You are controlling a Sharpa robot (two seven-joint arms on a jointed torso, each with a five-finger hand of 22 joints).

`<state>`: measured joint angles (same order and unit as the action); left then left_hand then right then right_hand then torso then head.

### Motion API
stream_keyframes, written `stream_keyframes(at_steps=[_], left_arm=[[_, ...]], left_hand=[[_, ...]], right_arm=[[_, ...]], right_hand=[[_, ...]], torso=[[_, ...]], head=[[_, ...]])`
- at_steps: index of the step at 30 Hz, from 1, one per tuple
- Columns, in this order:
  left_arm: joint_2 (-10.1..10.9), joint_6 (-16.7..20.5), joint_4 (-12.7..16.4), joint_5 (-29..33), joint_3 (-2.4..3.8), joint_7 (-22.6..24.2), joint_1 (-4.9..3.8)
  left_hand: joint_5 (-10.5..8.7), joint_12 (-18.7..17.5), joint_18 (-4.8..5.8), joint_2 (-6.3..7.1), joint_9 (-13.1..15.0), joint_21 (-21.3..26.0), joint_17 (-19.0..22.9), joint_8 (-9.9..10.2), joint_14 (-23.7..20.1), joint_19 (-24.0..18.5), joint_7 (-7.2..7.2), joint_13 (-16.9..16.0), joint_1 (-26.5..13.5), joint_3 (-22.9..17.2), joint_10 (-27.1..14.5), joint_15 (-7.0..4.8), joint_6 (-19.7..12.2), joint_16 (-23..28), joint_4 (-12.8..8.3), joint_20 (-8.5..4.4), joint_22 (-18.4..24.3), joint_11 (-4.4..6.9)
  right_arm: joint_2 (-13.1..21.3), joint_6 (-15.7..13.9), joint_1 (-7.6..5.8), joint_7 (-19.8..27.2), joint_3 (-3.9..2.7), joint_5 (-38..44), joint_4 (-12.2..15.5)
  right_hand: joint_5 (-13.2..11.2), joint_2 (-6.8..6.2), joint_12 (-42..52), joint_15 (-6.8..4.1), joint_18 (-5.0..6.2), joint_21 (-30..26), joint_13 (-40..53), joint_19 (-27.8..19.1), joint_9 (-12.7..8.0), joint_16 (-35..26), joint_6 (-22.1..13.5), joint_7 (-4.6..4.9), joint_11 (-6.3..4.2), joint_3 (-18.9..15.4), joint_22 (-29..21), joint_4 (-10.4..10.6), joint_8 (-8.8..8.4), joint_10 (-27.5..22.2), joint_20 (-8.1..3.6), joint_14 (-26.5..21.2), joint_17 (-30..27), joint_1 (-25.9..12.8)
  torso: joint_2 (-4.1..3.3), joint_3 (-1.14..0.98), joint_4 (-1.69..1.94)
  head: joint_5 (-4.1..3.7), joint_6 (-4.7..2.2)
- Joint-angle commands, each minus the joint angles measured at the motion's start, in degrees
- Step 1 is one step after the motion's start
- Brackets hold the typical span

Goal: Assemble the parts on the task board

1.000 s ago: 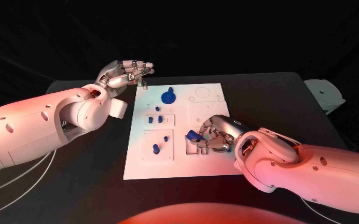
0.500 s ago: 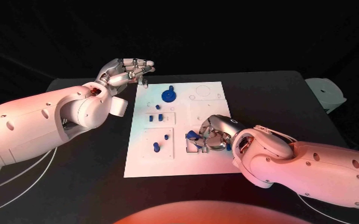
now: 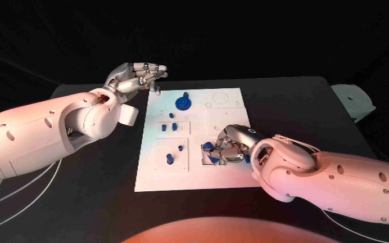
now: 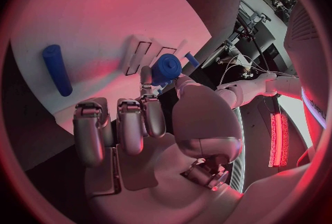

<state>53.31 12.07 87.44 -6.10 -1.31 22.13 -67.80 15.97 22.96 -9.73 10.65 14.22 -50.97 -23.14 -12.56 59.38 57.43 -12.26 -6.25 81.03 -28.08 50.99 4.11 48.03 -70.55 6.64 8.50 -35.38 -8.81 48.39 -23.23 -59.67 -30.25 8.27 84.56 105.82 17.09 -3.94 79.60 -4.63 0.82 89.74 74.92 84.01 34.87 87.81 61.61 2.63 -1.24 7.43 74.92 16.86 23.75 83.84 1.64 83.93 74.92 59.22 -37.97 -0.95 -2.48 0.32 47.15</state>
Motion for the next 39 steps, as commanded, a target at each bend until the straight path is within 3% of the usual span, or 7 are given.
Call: stream_keyframes(at_steps=[1,8,10,15,22,26,39], left_arm=[[-0.06,-0.95,0.17,0.22,0.04,0.28,-0.05],[0.03,-0.93,0.17,0.22,0.04,0.20,-0.05],[0.07,-0.91,0.17,0.22,0.04,0.20,-0.05],[0.12,-0.90,0.19,0.22,0.04,0.16,-0.05],[0.15,-0.87,0.18,0.22,0.04,0.13,-0.05],[0.20,-0.88,0.16,0.22,0.04,0.10,-0.05],[0.29,-0.83,0.10,0.22,0.03,0.04,-0.05]], left_hand=[[0.15,0.12,-0.86,-0.10,-0.08,0.36,0.09,-0.34,-0.35,0.02,-0.40,-0.09,-0.48,-0.24,-0.55,0.03,-0.35,-0.25,0.03,0.51,0.09,-0.02],[0.15,0.12,-0.86,-0.10,-0.08,0.36,0.09,-0.34,-0.35,0.02,-0.40,-0.09,-0.48,-0.24,-0.55,0.03,-0.35,-0.25,0.03,0.51,0.09,-0.02],[0.15,0.12,-0.86,-0.10,-0.08,0.36,0.09,-0.34,-0.35,0.02,-0.40,-0.09,-0.48,-0.24,-0.55,0.03,-0.35,-0.25,0.03,0.51,0.09,-0.02],[0.15,0.23,-0.86,-0.12,-0.10,0.39,0.12,-0.38,-0.37,0.01,-0.41,-0.09,-0.55,-0.26,-0.62,0.04,-0.38,-0.29,0.05,0.52,0.11,-0.03],[0.15,0.23,-0.86,-0.12,-0.10,0.39,0.12,-0.38,-0.37,0.01,-0.41,-0.09,-0.55,-0.26,-0.62,0.04,-0.38,-0.29,0.05,0.52,0.11,-0.03],[0.15,0.23,-0.86,-0.12,-0.10,0.39,0.12,-0.38,-0.37,0.01,-0.41,-0.09,-0.55,-0.26,-0.62,0.04,-0.38,-0.29,0.05,0.52,0.11,-0.03],[0.15,0.23,-0.86,-0.12,-0.10,0.39,0.12,-0.38,-0.37,0.01,-0.41,-0.09,-0.55,-0.26,-0.62,0.04,-0.38,-0.29,0.05,0.52,0.11,-0.03]], right_arm=[[-0.24,1.72,0.04,-0.50,0.01,1.24,-0.02],[-0.40,1.10,0.05,-0.72,0.02,2.01,-0.11],[-0.42,0.94,0.06,-0.78,0.02,2.33,-0.19],[-0.46,0.95,0.06,-0.87,0.02,2.95,-0.45],[-0.03,1.00,0.06,-0.57,0.01,3.14,0.20],[1.19,0.83,0.08,0.64,0.01,2.67,1.88],[5.64,1.33,0.09,2.34,0.01,1.66,5.85]], right_hand=[[-1.12,0.00,-0.19,-0.43,-0.82,0.26,8.06,5.99,0.03,0.30,-0.32,-0.20,-0.38,-1.18,15.08,0.02,0.48,1.75,-0.40,5.06,9.87,-1.83],[-3.38,1.37,-0.30,-0.42,-0.82,0.26,8.20,5.99,0.40,0.30,-0.68,-0.19,-0.34,-3.62,15.08,0.07,1.25,1.78,-0.37,5.07,9.92,-5.89],[-5.20,1.93,-0.51,-0.39,-0.82,0.26,8.16,5.99,0.53,0.28,-0.87,-0.16,-0.33,-4.91,15.08,0.05,1.57,1.72,-0.36,5.06,9.87,-7.55],[-6.86,2.21,-0.72,-0.36,-0.82,0.26,8.14,5.99,0.63,0.24,-1.10,-0.13,-0.31,-6.25,15.08,0.04,1.86,1.66,-0.33,5.05,9.80,-8.23],[-7.04,2.28,-0.68,-0.36,-0.82,0.26,8.19,5.99,0.66,0.26,-1.17,-0.12,-0.30,-6.51,15.08,-0.04,1.93,1.68,-0.32,5.05,9.84,-8.07],[-4.96,2.11,-0.48,-0.40,-0.82,0.26,8.48,5.99,0.74,0.35,-1.49,-0.21,-0.34,-7.03,15.08,-0.20,2.39,1.84,-0.34,5.11,10.10,-2.99],[-3.85,1.71,-0.19,-0.52,-0.82,0.26,8.92,5.99,0.38,0.51,-1.82,-0.34,-0.50,-7.49,15.08,-0.39,2.60,2.10,-0.46,5.20,10.56,5.32]], torso=[[0.02,-0.02,0.05],[0.01,-0.03,0.03],[0.01,-0.03,0.02],[0.01,-0.02,0.02],[0.07,-0.05,0.05],[0.08,-0.06,0.02],[0.14,-0.10,-0.07]], head=[[0.06,0.07],[0.05,0.03],[0.03,0.04],[0.00,0.05],[-0.15,0.17],[-0.06,0.22],[0.05,0.17]])
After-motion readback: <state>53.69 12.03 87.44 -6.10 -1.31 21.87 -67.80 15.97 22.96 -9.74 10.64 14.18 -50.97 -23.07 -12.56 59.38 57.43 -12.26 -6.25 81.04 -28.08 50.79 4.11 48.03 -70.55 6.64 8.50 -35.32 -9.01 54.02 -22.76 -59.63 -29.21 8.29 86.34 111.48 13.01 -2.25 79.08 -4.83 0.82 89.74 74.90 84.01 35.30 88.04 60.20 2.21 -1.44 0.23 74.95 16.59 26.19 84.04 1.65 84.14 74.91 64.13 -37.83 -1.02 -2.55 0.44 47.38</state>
